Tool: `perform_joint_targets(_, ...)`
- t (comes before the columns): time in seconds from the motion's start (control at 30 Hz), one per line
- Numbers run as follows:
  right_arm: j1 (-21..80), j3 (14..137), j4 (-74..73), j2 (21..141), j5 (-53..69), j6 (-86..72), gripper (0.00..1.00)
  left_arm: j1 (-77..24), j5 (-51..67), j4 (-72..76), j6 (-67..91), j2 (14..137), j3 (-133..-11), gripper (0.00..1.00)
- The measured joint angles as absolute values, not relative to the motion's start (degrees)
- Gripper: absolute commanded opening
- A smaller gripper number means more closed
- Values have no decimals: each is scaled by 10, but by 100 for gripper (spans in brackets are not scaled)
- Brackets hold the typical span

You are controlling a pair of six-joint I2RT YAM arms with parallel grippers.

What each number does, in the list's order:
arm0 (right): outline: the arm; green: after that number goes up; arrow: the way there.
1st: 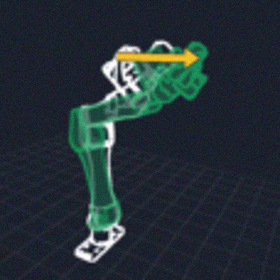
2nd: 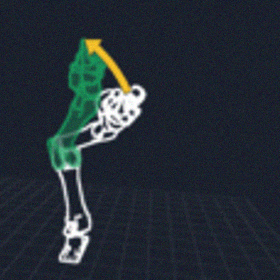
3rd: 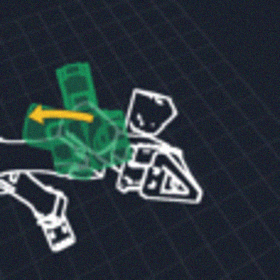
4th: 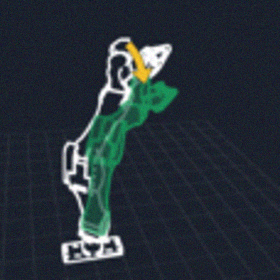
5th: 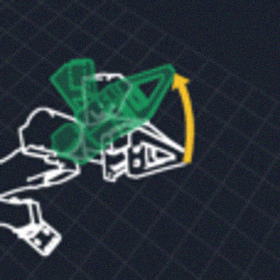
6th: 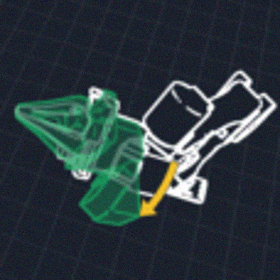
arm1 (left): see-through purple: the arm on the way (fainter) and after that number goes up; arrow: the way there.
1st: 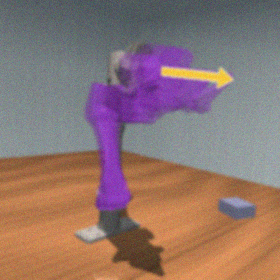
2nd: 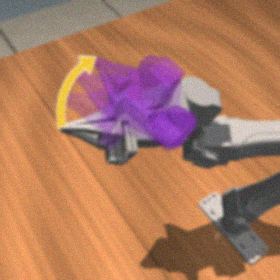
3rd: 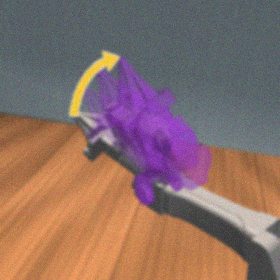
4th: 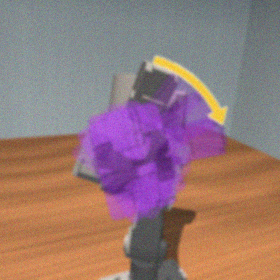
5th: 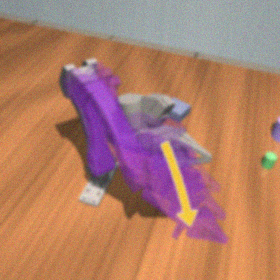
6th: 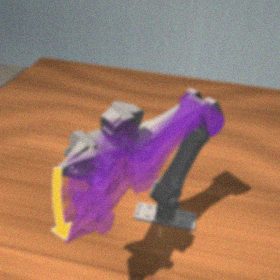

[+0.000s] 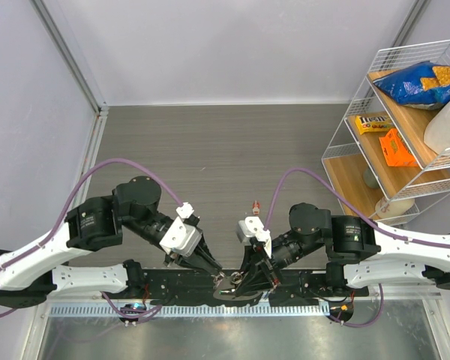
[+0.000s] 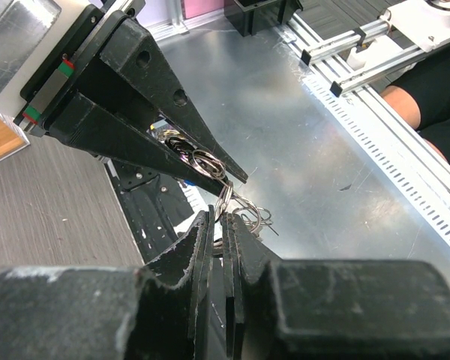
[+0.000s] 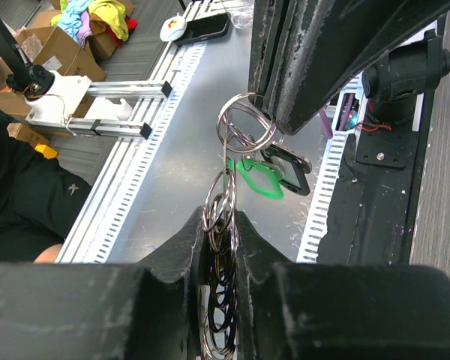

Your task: Put the keys on the keyring

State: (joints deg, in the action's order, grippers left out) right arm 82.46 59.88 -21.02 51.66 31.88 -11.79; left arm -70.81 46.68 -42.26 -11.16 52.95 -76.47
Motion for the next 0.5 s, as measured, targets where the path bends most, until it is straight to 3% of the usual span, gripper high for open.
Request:
perform_joint_targets(0.23,825,599,-209,518,319,-120,6,-709,476,-422,-111,528,-764,13)
perform_joint_targets(0.5,827,602,-208,526,323,-120,6,-711,479,-422,-109,528,-764,0)
